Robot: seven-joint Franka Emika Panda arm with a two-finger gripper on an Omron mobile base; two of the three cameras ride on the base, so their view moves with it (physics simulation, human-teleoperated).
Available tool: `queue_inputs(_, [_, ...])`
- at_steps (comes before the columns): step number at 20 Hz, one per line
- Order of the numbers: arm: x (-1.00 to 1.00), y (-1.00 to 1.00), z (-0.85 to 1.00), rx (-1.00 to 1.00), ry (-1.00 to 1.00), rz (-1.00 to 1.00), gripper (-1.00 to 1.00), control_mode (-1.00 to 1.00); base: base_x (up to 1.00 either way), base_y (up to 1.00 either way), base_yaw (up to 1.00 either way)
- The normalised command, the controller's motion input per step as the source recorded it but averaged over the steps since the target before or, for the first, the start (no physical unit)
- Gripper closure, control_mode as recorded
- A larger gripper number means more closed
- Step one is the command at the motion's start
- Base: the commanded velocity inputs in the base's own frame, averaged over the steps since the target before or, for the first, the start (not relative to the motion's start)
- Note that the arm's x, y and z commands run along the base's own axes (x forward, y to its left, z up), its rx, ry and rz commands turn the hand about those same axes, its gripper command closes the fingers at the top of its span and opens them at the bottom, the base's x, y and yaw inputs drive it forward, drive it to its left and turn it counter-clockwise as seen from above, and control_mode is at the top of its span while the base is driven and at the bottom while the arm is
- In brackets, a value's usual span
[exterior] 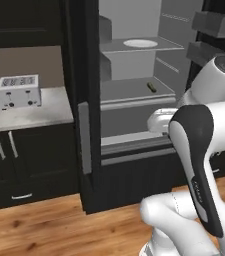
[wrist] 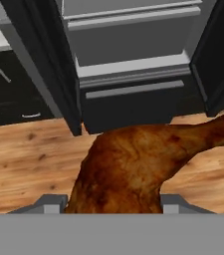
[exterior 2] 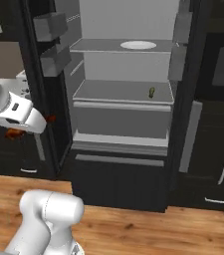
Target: Retrieve the chicken drumstick from the fridge and place it on the cutting board.
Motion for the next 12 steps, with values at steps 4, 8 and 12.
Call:
queue_inputs(4, [0.00, 0.00, 0.00, 0.00, 0.00, 0.00, 1.00, 1.00, -0.26, 0.98, -0.10])
queue_inputs(8, [0.00, 0.00, 0.00, 0.00, 0.00, 0.00, 1.00, 1.00, -0.11, 1.00, -0.04])
queue_inputs(12, [0.00, 0.00, 0.00, 0.00, 0.00, 0.00, 1.00, 1.00, -0.02, 0.96, -0.02])
